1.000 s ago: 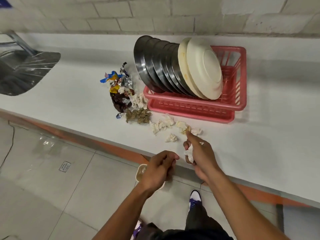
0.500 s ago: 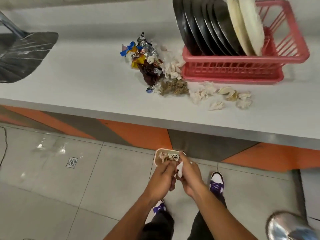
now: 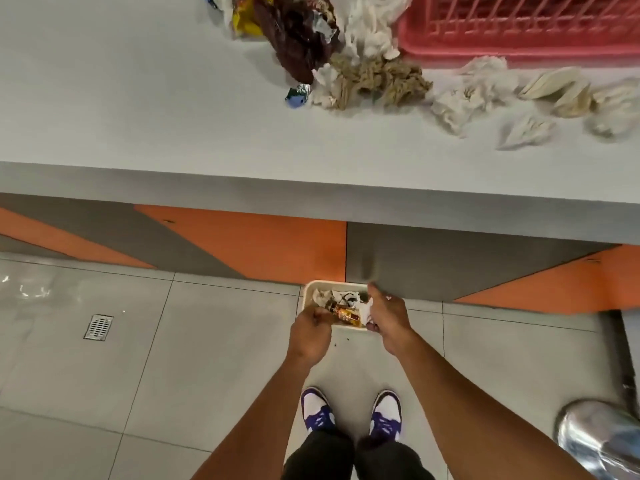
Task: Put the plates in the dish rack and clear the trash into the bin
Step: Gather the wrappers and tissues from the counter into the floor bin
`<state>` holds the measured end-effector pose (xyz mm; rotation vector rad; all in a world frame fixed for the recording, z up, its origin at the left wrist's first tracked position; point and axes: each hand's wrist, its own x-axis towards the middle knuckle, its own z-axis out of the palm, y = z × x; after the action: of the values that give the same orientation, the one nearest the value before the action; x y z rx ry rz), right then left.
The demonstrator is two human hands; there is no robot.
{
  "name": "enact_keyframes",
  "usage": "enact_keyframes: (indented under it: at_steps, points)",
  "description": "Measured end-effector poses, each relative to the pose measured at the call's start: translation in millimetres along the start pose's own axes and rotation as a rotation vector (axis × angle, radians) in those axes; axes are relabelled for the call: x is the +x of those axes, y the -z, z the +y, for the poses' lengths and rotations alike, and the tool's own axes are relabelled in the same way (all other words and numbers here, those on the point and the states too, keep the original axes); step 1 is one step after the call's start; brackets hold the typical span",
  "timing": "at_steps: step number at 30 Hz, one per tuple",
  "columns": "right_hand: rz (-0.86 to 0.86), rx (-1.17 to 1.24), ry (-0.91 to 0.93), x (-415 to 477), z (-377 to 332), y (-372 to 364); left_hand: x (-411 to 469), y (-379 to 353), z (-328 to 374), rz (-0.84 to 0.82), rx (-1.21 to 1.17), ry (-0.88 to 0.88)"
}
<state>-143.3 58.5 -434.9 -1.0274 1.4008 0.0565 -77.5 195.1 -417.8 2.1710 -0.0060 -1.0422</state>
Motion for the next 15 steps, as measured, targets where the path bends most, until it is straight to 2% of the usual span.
enact_keyframes:
  at_steps: [7, 15]
  points:
    - [-0.018, -0.257, 0.108, 124.6, 54.5, -30.9, 135.9, -42.1, -69.3, 0.065, 0.04, 0.09]
    - [-0.138, -0.423, 0.197, 248.1, 111.4, -72.4, 242.6, -93.3, -118.6, -0.003, 0.218, 0.075]
